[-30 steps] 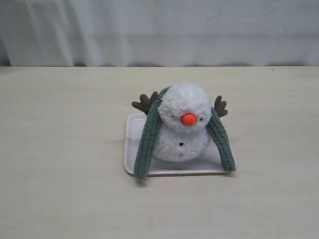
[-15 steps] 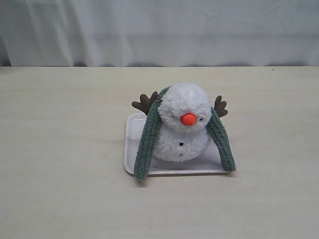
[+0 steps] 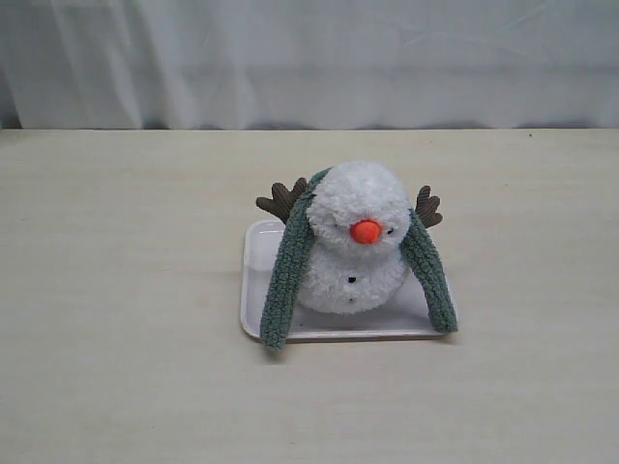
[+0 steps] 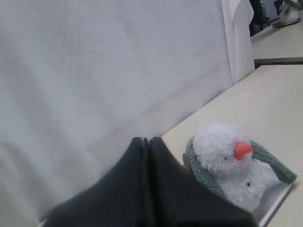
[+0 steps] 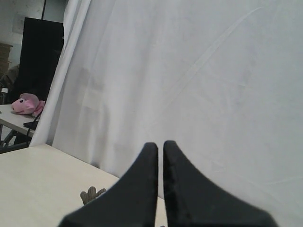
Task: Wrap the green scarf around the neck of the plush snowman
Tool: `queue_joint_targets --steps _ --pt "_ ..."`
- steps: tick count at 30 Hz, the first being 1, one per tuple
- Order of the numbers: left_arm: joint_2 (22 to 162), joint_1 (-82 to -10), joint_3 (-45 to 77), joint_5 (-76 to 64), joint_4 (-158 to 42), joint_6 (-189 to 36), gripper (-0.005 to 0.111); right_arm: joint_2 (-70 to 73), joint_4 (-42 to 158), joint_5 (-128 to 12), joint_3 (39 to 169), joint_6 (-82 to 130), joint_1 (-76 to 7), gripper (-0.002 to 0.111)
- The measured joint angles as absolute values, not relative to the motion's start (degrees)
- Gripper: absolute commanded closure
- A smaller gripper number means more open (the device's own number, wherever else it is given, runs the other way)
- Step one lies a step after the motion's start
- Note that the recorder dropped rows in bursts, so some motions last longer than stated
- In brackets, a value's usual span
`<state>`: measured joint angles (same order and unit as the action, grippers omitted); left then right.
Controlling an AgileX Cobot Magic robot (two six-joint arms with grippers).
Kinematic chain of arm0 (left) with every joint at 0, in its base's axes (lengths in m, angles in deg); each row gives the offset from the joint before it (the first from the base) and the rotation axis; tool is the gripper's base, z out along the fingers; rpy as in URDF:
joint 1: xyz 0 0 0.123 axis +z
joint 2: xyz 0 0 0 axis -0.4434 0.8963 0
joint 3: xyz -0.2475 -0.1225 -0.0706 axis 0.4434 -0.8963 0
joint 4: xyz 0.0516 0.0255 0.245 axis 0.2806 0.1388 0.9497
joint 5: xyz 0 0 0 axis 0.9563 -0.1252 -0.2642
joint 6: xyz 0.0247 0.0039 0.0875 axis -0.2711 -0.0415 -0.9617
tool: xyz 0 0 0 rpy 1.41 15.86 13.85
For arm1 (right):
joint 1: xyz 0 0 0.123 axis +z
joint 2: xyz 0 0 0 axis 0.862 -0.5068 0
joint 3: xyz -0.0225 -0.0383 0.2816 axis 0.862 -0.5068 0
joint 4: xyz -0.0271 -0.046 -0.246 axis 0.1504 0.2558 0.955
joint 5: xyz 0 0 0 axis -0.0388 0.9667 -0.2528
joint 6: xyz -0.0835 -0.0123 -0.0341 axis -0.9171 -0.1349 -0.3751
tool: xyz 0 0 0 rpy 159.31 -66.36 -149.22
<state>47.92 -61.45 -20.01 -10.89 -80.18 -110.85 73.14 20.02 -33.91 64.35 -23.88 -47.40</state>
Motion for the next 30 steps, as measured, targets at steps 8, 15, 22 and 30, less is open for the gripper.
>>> queue_joint_targets --steps 8,15,22,30 --pt "39.33 -54.21 -26.72 -10.06 -75.16 -99.04 0.107 73.14 20.02 -33.91 64.35 -23.88 -47.4 0.104" --pt "31.62 -45.22 -31.78 -9.84 -65.58 -83.37 0.107 73.14 20.02 -33.91 64.35 -23.84 -47.4 0.104" --pt "28.09 -39.88 -35.08 -9.72 -59.85 -73.57 0.107 73.14 20.02 -33.91 64.35 -23.84 -47.4 0.104" --pt "23.79 -34.17 -39.58 -8.73 -57.57 -72.69 0.107 73.14 20.02 -33.91 64.35 -23.84 -47.4 0.104"
